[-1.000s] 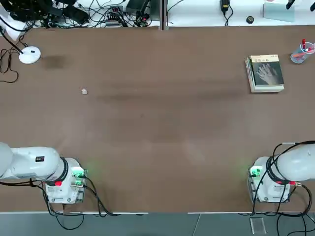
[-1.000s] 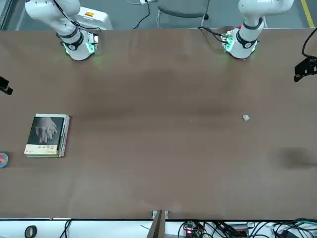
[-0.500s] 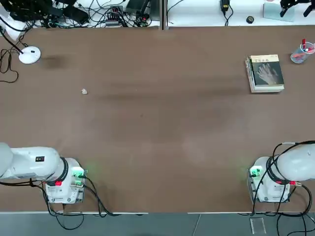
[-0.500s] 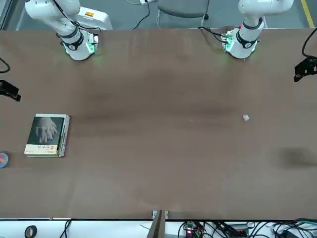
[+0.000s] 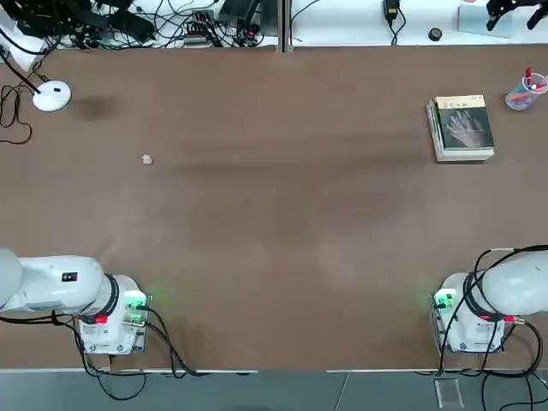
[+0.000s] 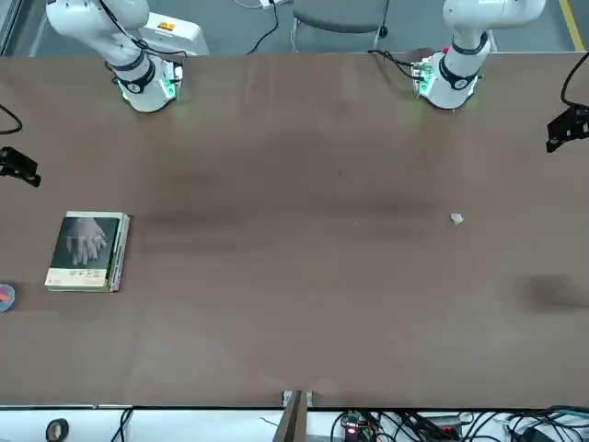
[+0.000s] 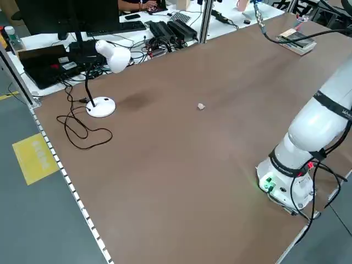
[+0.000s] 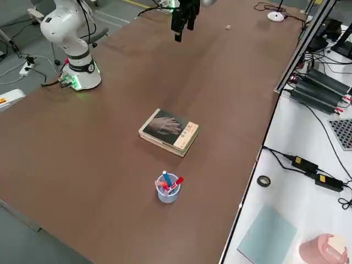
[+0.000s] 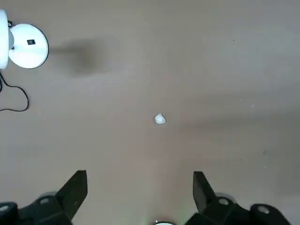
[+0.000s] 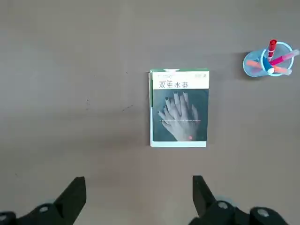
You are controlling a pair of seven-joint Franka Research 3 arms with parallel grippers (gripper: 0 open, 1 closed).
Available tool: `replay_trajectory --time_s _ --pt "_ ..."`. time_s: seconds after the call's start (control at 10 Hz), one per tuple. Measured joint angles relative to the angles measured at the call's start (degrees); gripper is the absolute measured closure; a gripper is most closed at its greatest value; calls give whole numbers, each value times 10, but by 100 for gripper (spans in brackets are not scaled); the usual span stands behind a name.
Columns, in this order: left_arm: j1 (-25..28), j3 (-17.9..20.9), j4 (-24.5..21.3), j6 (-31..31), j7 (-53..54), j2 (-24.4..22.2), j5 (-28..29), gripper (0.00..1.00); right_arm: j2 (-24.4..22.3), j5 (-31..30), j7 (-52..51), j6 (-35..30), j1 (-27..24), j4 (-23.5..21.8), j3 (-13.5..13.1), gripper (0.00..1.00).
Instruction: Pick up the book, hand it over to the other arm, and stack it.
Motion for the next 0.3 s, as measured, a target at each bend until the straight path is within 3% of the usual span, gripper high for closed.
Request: replay_trajectory --time_s 0.3 --pt "0 0 0 0 0 0 0 0 0 -3 0 0 0 -1 4 0"
